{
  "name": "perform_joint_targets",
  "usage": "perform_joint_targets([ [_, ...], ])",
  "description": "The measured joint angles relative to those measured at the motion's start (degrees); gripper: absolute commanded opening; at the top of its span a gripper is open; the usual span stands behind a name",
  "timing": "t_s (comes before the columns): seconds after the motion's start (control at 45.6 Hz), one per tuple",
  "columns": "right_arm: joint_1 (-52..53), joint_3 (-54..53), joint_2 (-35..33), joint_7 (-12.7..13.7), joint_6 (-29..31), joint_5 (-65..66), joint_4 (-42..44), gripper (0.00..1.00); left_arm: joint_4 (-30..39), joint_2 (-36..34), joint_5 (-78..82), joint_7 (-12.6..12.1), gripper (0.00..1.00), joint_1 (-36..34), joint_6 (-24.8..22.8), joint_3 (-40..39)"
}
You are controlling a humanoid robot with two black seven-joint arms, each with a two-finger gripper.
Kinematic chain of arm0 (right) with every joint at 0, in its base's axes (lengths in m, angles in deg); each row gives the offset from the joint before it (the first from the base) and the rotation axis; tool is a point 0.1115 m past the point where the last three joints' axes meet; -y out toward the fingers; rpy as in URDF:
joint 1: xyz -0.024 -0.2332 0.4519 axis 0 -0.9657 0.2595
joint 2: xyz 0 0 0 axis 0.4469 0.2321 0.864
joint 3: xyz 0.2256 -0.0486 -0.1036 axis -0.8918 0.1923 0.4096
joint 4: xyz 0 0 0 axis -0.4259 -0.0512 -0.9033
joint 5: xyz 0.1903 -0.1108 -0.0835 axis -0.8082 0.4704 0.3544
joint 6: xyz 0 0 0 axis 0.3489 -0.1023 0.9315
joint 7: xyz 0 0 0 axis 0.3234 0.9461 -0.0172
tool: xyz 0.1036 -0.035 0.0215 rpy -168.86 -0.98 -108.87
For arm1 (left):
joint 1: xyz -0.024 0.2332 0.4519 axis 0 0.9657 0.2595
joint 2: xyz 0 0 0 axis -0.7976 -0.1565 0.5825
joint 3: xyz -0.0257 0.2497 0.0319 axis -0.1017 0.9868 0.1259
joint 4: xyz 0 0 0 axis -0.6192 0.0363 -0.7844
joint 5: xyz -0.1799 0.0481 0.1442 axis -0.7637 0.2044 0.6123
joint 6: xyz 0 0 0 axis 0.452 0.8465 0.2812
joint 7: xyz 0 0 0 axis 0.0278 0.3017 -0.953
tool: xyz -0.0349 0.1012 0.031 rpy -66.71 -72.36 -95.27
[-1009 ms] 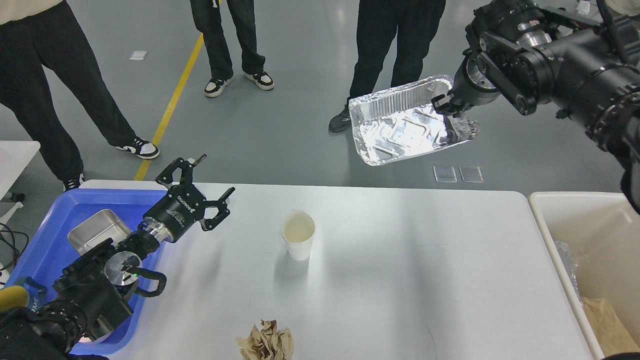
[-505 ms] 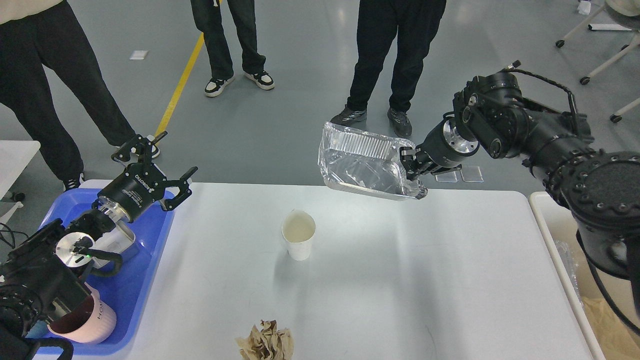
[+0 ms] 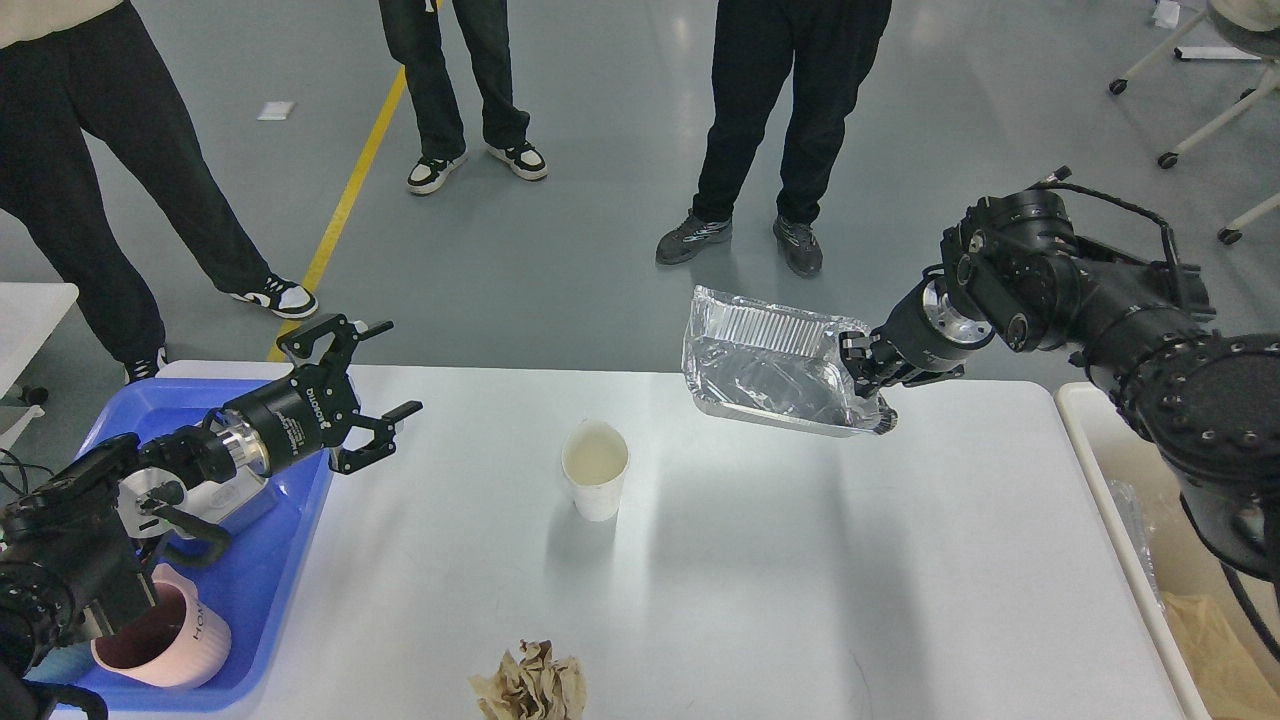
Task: Tidy desktop
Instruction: 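Lift the foil tray with the right gripper and carry it up, then reach the left gripper to the white paper cup and grasp it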
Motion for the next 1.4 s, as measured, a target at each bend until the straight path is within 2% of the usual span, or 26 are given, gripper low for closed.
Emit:
perform_joint_targets([
  [0.088, 0.0, 0.3, -0.6, 0.0, 0.0, -0.1, -0.1, 0.0, 2.2, -3.5, 0.4, -1.2, 0.96, -2.5, -0.5, 3.1],
  [0.154, 0.1, 0.3, -0.7, 0.0, 0.0, -0.1, -0.1, 0.0, 7.7, -9.0, 1.1, -2.7, 0.96, -5.0, -0.7, 6.2],
  [0.329, 0.3, 0.1, -0.6, 0.0, 0.0, -0.2, -0.1, 0.0, 34.4, -32.4, 4.6, -6.3, 0.95, -13.4, 2.3, 12.4],
  [0.505, 0.2, 0.0, 0.0, 0.0, -0.8, -0.2, -0.1, 0.0, 60.2, -55.0, 7.7, -12.6, 0.95, -21.1, 2.8, 13.4],
  [0.614, 0.0, -0.1, 0.2, 0.0, -1.2, -0.2, -0.1, 0.0, 71.2, -66.6, 10.4, -13.7, 0.95, -22.9, 0.9, 13.1],
  [0.724, 0.0, -0.2, 0.0, 0.0, -1.4, -0.3, -0.1, 0.0, 77.0, -76.3, 12.3, -13.7, 0.95, -23.6, -2.4, 12.7],
  [0.921, 0.0, -0.2, -0.2, 0.0, -1.5, -0.3, -0.1, 0.0, 77.8, -80.7, 14.6, -13.3, 0.95, -24.1, -3.0, 12.7],
  [1.228, 0.5, -0.3, -0.1, 0.0, -1.4, -0.3, -0.4, 0.0, 77.7, -78.8, 16.6, -13.9, 0.95, -24.0, -2.7, 13.0],
  [1.316, 0.8, -0.3, -0.1, -0.1, -1.4, -0.4, -0.4, 0.0, 77.8, -74.5, 18.7, -14.2, 0.95, -23.8, 0.6, 13.1],
  [1.404, 1.1, -0.3, -0.1, -0.1, -1.3, -0.4, -0.5, 0.0, 77.8, -66.4, 22.4, -15.2, 0.95, -22.9, 7.7, 13.4],
])
